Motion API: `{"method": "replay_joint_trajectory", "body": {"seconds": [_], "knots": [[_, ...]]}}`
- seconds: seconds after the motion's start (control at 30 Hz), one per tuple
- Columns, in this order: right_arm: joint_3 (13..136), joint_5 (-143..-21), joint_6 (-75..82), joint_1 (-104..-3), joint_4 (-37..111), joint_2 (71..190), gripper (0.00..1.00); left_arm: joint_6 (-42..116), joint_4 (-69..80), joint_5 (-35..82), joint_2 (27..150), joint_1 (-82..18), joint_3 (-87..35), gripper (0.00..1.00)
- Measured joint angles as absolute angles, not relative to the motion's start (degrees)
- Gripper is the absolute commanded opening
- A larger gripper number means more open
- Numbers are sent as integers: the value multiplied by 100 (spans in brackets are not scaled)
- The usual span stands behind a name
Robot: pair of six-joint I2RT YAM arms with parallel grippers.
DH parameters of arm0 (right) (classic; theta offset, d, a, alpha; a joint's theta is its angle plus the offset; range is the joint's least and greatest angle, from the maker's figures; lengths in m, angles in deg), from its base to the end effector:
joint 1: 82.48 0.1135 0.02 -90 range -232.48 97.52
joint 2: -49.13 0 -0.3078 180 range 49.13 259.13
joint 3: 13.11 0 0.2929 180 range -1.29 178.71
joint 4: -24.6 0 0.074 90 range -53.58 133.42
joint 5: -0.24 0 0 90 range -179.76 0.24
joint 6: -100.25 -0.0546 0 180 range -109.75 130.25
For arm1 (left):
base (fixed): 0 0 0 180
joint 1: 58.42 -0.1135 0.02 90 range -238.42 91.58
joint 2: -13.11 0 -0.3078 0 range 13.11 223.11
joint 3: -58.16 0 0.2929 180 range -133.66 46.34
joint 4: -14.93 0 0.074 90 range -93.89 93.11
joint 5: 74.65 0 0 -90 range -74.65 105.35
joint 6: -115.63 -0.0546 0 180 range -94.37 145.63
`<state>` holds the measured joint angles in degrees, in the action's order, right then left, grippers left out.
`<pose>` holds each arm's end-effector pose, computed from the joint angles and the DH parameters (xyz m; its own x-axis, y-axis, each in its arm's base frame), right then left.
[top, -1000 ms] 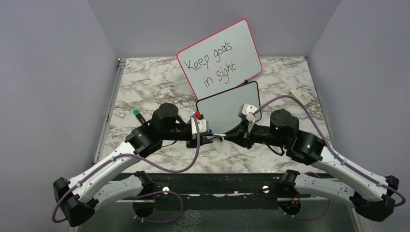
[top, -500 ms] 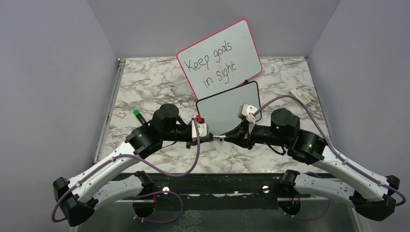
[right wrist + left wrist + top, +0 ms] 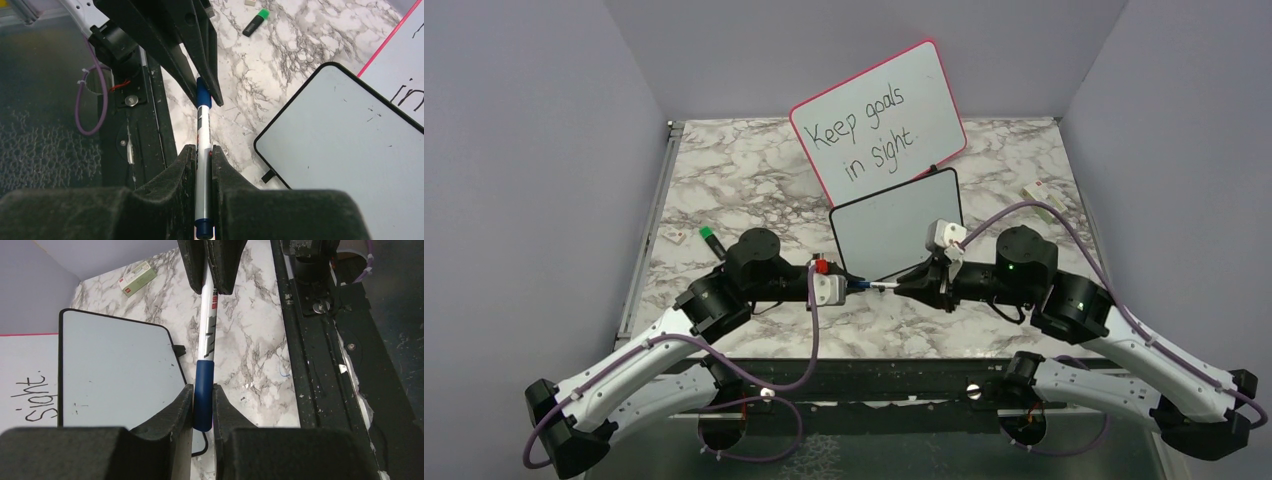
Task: Write a sentence on the whiteboard
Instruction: Open the whiteboard marker at the center of the board, then place the pen cap at the center of the board.
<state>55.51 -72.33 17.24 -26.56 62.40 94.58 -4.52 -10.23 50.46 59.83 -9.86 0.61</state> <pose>0.0959 0.1710 0.4162 -0.0245 -0.2435 -0.9696 -0.9628 0.2669 -0.0427 0.1165 -0.1794 0.3632 0.3516 0.2226 -0.9093 0.9315 0.0137 0.3635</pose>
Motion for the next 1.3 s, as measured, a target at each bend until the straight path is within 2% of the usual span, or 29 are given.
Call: {"method": "replay_joint_trajectory", "body": {"seconds": [0.33, 0.63, 1.03, 1.13, 1.3], "knots": [[5577, -7611, 1785, -2671, 6694, 8614, 0, -502, -1360, 4436, 5915, -1133, 301, 0], [5529, -8022, 1763, -2671, 6642, 8599, 1, -338, -1367, 3652, 5784, -1133, 310, 0], [5050, -8909, 1606, -2671, 6010, 8573, 0, 1060, -1106, 651, 6291, -1236, 96, 0], [4932, -9082, 1577, -2671, 5829, 8527, 0, 1369, -1113, 338, 6383, -1426, 89, 0], [4814, -9368, 1518, -2671, 5599, 8503, 0, 1996, -1135, 323, 6678, -2372, -66, 0]]}}
